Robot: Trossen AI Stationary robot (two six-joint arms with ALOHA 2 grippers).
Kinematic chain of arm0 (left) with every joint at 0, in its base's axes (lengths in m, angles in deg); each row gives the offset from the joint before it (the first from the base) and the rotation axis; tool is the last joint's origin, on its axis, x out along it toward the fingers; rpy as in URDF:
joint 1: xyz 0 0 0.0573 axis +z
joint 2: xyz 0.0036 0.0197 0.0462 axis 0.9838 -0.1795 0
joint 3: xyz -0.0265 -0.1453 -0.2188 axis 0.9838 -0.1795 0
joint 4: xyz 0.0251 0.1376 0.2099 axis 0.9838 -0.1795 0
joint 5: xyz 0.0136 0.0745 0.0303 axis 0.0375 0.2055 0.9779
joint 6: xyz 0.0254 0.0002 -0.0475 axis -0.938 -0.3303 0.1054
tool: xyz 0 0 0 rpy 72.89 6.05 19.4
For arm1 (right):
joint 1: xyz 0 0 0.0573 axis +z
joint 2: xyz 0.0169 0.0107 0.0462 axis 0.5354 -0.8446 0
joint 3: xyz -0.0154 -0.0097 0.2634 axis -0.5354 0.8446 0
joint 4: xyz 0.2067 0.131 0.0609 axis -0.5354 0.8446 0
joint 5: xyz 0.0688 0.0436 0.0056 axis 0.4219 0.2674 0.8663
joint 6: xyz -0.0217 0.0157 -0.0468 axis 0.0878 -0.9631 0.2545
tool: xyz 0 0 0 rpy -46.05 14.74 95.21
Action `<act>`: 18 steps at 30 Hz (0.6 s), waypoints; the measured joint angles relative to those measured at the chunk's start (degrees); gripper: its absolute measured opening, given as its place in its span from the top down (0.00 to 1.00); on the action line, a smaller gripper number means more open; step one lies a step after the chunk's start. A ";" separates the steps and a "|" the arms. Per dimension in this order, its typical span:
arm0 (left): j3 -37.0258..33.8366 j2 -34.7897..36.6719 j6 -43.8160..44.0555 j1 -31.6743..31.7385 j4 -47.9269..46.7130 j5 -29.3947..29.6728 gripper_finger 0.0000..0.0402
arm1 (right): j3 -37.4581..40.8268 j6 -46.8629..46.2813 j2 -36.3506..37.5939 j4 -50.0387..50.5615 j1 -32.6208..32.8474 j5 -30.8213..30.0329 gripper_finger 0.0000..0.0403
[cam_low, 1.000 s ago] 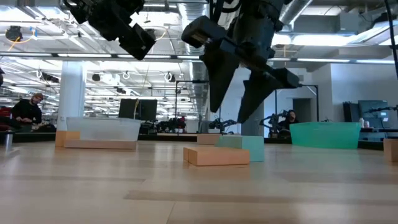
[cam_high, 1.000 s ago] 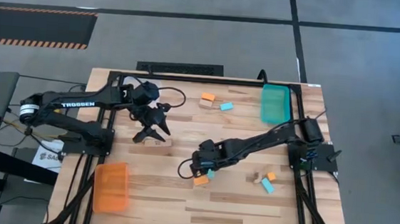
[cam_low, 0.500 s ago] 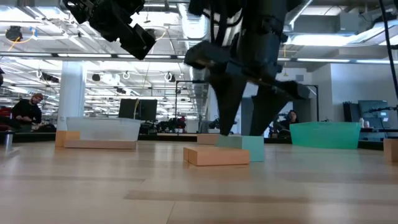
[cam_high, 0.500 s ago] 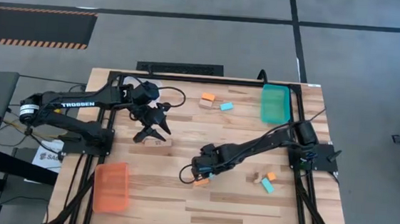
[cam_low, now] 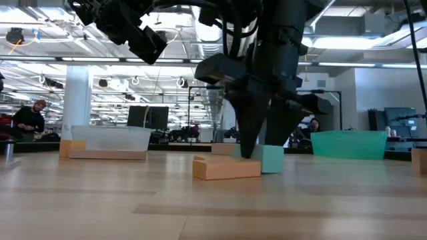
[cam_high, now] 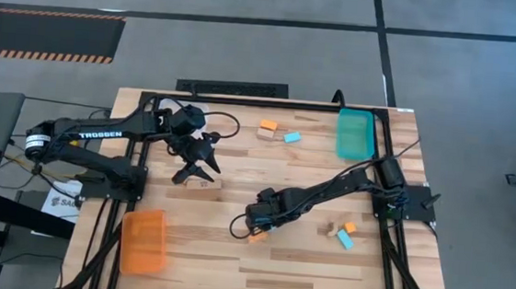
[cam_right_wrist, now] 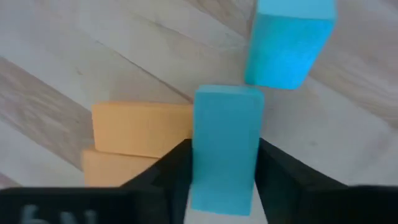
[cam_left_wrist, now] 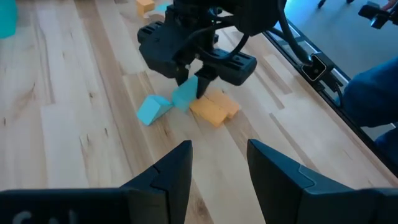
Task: Sort & place blocks by color
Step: Put the light blue block into the orange bin
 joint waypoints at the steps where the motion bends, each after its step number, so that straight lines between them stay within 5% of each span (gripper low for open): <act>1: 0.00 0.00 0.57 0.00 0.06 0.00 0.65 | 0.09 0.54 0.51 0.32 0.02 -0.45 0.65; 10: -0.04 -2.58 10.70 -0.54 4.08 1.49 0.65 | 0.13 18.14 12.03 -0.24 -1.46 -6.81 0.71; 14: -0.04 -8.13 39.00 0.66 14.00 3.69 0.65 | -0.03 33.60 17.74 -3.09 -1.90 -15.08 0.71; 18: -0.09 -14.25 59.15 2.13 27.66 -5.96 0.65 | 0.00 42.28 20.63 -2.24 -2.43 -19.82 0.68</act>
